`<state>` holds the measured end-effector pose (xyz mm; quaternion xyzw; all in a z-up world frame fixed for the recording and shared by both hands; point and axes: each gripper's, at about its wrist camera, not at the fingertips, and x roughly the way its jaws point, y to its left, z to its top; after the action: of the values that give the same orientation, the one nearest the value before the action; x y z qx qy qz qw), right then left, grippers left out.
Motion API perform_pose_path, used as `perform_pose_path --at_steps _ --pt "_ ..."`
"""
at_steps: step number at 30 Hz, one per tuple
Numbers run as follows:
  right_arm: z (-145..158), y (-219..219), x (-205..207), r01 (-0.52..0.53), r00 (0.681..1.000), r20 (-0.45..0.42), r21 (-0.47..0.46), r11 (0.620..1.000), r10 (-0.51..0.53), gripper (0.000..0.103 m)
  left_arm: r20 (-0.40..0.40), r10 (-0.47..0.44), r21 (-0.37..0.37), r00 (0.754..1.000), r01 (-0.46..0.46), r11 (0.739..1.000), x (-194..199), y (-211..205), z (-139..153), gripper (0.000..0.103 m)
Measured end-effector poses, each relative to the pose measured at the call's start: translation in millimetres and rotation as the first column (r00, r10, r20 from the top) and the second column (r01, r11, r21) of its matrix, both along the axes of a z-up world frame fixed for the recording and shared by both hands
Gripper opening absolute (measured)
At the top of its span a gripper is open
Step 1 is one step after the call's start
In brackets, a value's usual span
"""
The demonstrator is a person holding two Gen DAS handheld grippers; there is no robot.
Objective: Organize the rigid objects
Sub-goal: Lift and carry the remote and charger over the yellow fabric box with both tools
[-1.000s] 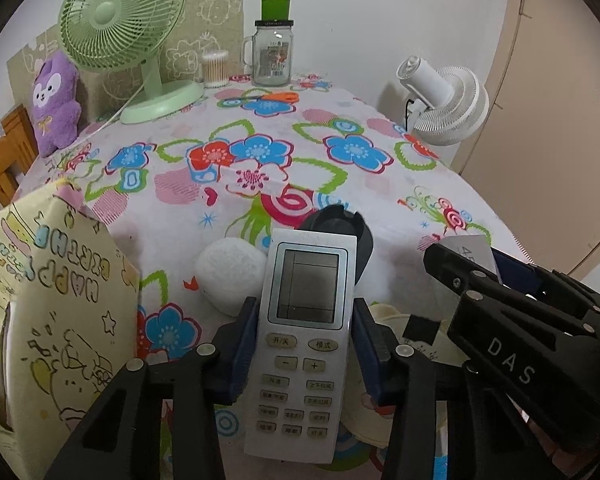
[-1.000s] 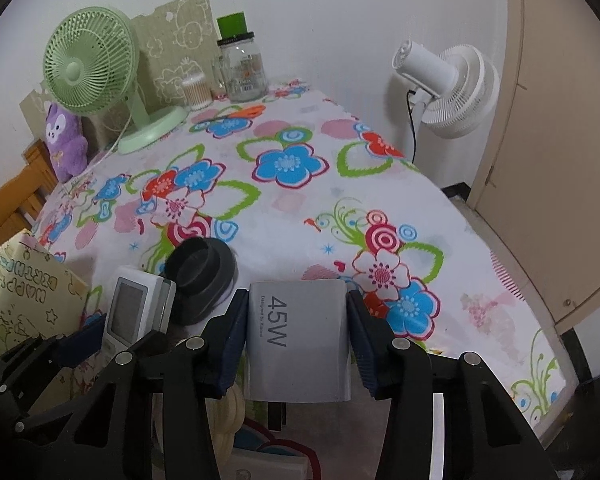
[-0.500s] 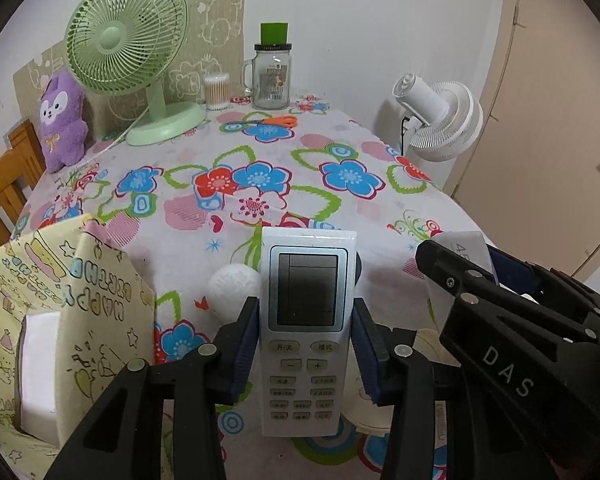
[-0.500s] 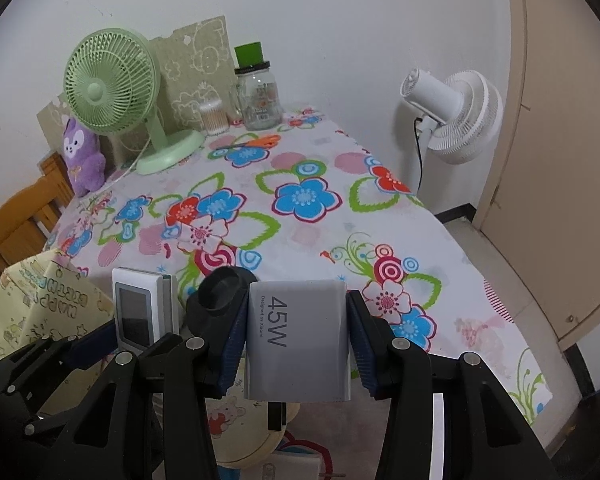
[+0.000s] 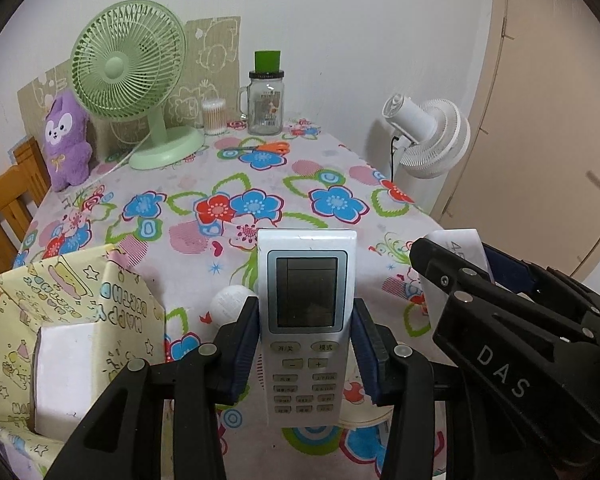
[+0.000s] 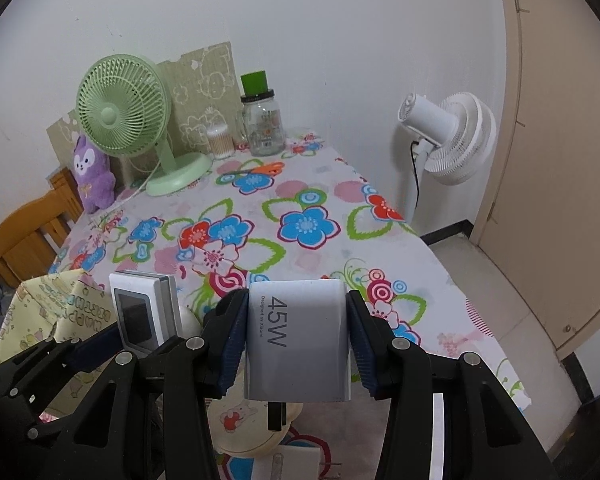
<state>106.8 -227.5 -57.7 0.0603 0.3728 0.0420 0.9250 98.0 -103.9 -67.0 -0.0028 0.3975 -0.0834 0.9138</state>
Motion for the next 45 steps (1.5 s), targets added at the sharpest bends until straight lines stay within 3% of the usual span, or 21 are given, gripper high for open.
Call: perform_pose_path --at_steps 26,45 --pt "44 21 -24 -0.045 0.998 0.042 -0.029 0.999 0.046 0.05 0.037 0.015 -0.001 0.999 -0.015 1.0 -28 20 39 0.045" --pt "74 71 -26 -0.137 0.988 0.065 -0.034 0.99 0.139 0.05 0.058 0.056 -0.006 0.997 -0.055 0.998 -37 64 66 0.045"
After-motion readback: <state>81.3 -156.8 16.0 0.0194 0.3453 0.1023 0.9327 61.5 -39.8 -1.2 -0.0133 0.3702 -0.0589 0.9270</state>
